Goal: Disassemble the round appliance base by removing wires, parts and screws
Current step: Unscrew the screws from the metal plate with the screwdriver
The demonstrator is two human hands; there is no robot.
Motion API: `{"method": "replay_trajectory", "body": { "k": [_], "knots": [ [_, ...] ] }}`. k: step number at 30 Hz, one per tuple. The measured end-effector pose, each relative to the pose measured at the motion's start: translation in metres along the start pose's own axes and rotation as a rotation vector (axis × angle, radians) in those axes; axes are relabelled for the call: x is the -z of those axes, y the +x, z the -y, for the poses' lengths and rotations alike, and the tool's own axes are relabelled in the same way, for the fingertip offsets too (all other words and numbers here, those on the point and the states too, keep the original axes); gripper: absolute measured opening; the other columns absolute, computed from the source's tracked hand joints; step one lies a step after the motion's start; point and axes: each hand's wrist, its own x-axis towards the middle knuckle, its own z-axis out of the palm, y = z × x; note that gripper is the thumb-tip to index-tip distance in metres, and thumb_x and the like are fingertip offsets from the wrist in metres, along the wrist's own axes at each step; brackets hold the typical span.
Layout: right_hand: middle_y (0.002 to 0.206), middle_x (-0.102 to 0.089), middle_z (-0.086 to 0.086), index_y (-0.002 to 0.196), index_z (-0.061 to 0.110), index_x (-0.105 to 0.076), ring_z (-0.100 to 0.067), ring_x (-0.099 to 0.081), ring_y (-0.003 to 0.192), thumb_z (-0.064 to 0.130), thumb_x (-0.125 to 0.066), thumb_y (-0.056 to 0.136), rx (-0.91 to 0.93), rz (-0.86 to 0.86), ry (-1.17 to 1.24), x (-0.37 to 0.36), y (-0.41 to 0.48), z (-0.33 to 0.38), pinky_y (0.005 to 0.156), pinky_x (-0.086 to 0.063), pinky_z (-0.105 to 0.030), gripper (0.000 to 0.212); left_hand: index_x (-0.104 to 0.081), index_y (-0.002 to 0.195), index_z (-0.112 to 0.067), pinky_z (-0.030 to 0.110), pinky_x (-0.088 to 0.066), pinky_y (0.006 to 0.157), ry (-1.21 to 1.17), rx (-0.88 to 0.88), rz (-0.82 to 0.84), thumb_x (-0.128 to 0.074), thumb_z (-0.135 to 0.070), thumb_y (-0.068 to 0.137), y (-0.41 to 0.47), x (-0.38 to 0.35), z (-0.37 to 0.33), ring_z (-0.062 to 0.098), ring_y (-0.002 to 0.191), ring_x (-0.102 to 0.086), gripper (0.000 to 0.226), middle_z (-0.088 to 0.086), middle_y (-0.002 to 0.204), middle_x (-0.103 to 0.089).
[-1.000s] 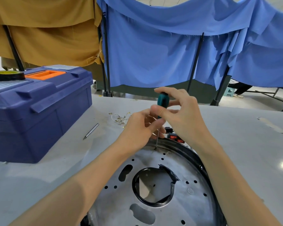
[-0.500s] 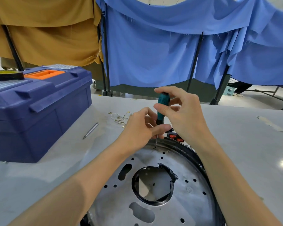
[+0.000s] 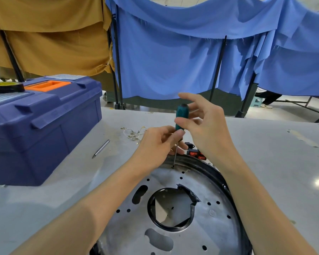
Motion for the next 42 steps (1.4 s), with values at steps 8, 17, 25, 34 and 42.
{"method": "replay_trajectory", "body": {
  "k": [8, 17, 25, 34, 42],
  "knots": [
    [0.105, -0.058, 0.006, 0.108, 0.035, -0.066, -0.004, -0.058, 0.092, 0.020, -0.074, 0.082, 0.011, 0.049, 0.023, -0.0030, -0.0021, 0.0006, 0.077, -0.050, -0.011, 0.031, -0.061, 0.091, -0.007, 0.039, -0.061, 0.070, -0.018, -0.019, -0.036, -0.077, -0.029, 0.078, 0.0014, 0.0026, 0.0034, 0.025, 0.069, -0.073, 0.030, 0.007, 0.072, -0.073],
    [0.103, -0.065, 0.002, 0.108, 0.024, -0.068, -0.012, -0.063, 0.093, 0.011, -0.069, 0.086, -0.009, 0.045, 0.098, -0.0023, -0.0012, 0.0016, 0.073, -0.052, -0.012, 0.026, -0.065, 0.093, -0.007, 0.036, -0.061, 0.077, -0.076, -0.005, -0.013, -0.068, -0.015, 0.089, 0.0026, 0.0018, 0.0044, 0.023, 0.076, -0.074, 0.009, 0.006, 0.075, -0.074],
    [0.097, -0.070, -0.005, 0.113, 0.016, -0.066, -0.015, -0.067, 0.087, -0.009, -0.064, 0.082, -0.022, 0.004, 0.115, 0.0015, 0.0015, 0.0007, 0.077, -0.054, -0.017, 0.040, -0.064, 0.093, -0.018, 0.037, -0.060, 0.079, -0.055, 0.007, 0.017, -0.055, -0.012, 0.097, 0.0028, -0.0006, 0.0046, 0.022, 0.079, -0.074, 0.012, 0.001, 0.078, -0.075],
    [0.098, -0.067, -0.001, 0.117, 0.023, -0.065, -0.009, -0.063, 0.086, -0.001, -0.068, 0.082, -0.020, 0.004, 0.099, 0.0012, 0.0002, 0.0010, 0.071, -0.051, -0.013, 0.042, -0.064, 0.103, -0.016, 0.029, -0.059, 0.072, -0.021, -0.016, 0.023, -0.056, -0.020, 0.096, 0.0025, -0.0007, 0.0020, 0.022, 0.075, -0.074, 0.010, 0.003, 0.082, -0.074],
    [0.104, -0.061, 0.003, 0.112, 0.027, -0.066, -0.006, -0.060, 0.095, 0.021, -0.076, 0.081, 0.000, 0.034, 0.038, -0.0032, -0.0025, 0.0005, 0.074, -0.050, -0.011, 0.034, -0.061, 0.102, -0.006, 0.039, -0.061, 0.074, -0.054, 0.020, 0.007, -0.072, -0.034, 0.080, 0.0010, 0.0015, 0.0029, 0.023, 0.072, -0.074, 0.037, 0.006, 0.078, -0.074]
  ]
}}
